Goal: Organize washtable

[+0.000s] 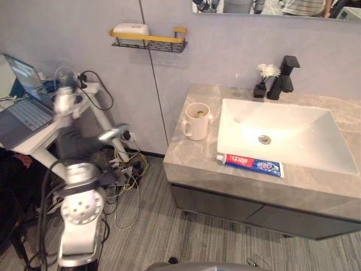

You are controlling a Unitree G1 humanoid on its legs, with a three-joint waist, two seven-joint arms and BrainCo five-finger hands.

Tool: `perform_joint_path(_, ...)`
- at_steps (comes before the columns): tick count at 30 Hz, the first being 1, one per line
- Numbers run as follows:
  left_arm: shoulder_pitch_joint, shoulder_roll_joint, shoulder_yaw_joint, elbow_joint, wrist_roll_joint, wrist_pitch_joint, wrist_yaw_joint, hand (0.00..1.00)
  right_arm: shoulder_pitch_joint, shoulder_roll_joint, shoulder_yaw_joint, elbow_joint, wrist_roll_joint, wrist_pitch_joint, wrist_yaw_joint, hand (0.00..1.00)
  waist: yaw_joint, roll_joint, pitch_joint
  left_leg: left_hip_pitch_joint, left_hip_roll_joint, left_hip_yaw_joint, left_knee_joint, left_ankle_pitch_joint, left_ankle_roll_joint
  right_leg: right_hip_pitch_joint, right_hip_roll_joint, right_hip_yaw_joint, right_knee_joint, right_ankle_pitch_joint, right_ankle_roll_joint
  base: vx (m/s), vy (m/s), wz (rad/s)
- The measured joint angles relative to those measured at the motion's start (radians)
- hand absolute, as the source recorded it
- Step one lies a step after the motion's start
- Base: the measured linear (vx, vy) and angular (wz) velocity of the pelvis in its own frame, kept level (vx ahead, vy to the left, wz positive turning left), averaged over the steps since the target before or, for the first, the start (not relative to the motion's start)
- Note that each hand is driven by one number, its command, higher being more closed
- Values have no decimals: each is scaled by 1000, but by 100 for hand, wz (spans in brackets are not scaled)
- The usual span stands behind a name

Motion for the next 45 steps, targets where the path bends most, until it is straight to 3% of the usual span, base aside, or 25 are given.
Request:
perform_joint_path(2,-72,56,-95,8,41,-1,-43,0,7,-5,0,1,-1,1,7,0,-14,2,-2,0,1,13,1,1,1,-6,0,13,0,5,0,8,11,-20)
perform_joint_path(5,-267,167,-256,135,106,-4,-107,0,18,-8,-2,3,0,7,18,0,-30,5,-2,8,1,31,1,1,2,-8,-2,31,0,9,0,8,17,-16)
perform_joint_path(7,-352,201,-309,220,129,-3,-131,0,10,-8,-2,3,0,7,19,0,-52,8,-2,10,0,36,1,1,2,-10,-3,41,0,12,1,-10,11,-15)
perform_joint_path(14,-574,238,-449,481,178,2,-159,0,8,-18,-14,2,0,7,27,0,-88,20,3,9,0,74,0,1,2,-33,-5,80,0,23,4,-17,16,-16)
perform_joint_path(17,-598,257,-452,521,189,10,-165,0,5,-21,-43,2,0,7,26,0,-102,29,9,9,-1,88,-1,1,2,-43,-6,100,0,29,4,-11,12,-20)
perform_joint_path(32,-654,261,-566,685,189,38,-242,0,4,-22,-81,-2,2,7,17,0,-130,37,14,-3,-2,102,-9,1,2,-71,-7,123,0,37,8,6,2,-4)
perform_joint_path(45,-646,175,-624,818,116,68,-285,0,0,-20,-111,-38,0,7,18,0,-132,50,43,16,-1,93,-31,1,2,-63,-4,120,-1,40,11,0,1,0)
